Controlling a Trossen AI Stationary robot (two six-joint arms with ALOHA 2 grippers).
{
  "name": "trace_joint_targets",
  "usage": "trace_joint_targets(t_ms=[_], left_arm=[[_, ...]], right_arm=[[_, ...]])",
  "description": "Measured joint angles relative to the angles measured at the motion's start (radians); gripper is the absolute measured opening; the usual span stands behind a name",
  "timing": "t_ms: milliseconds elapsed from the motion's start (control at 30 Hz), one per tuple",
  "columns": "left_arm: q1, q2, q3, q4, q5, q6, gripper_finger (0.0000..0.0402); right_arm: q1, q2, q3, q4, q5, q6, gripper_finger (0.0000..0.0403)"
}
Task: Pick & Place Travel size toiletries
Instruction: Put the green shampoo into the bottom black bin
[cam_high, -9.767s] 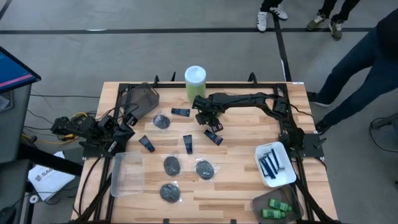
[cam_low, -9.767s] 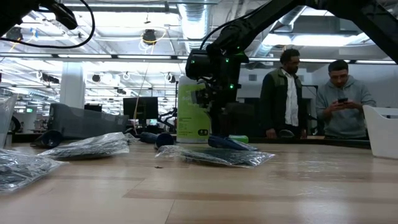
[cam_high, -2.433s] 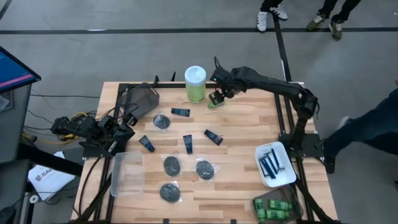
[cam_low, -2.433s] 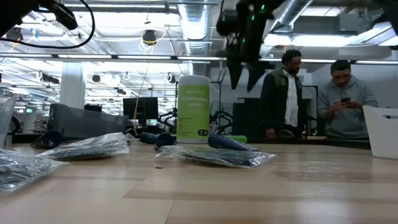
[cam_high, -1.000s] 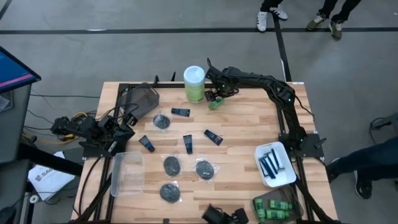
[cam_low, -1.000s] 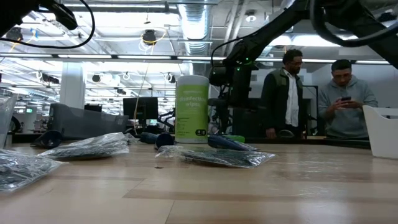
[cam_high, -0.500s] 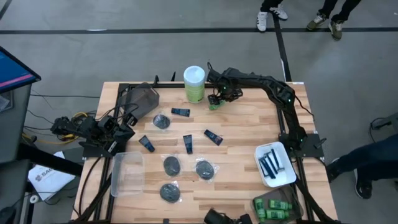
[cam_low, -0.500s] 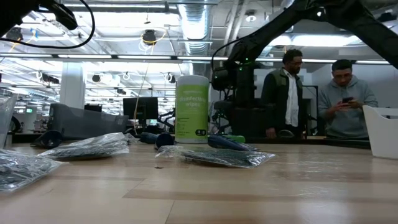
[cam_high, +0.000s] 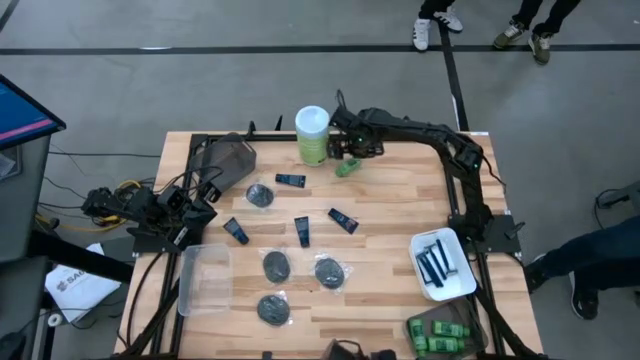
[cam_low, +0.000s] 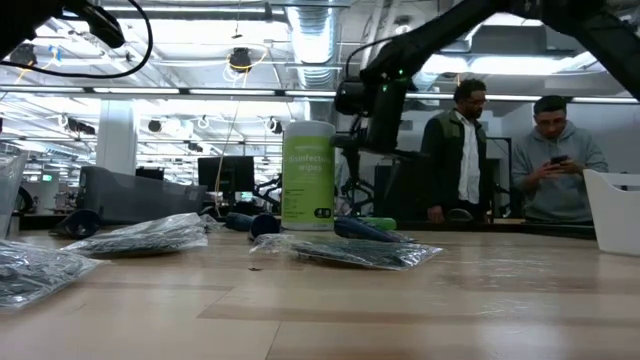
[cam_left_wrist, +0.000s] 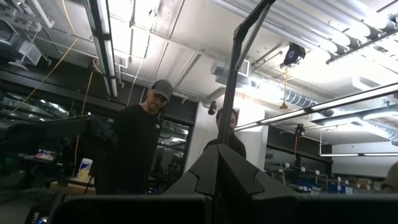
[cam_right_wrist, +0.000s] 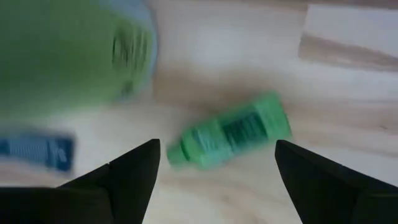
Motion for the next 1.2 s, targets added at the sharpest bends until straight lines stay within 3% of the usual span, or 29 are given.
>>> trace_joint_targets(t_ms=[333,800,967,1200], left_arm=[[0.0,0.0,0.0,0.0,0.0,0.0,0.0003],[0.0,0.0,0.0,0.0,0.0,0.0,0.0003],[0.0,0.0,0.0,0.0,0.0,0.0,0.0003],[0.0,0.0,0.0,0.0,0.0,0.0,0.0003]], right_arm=[[-0.049,0.097,0.016,0.023,-0.061,0.028,0.0308],[-0.003,0.101,0.013,-0.274,-0.078,-0.085,0.0304],[0.046,0.101,0.013,-0.286,-0.043,-0.115,0.0304],[0.045,0.09,0.075,-0.276,-0.018,-0.288,0.0304]])
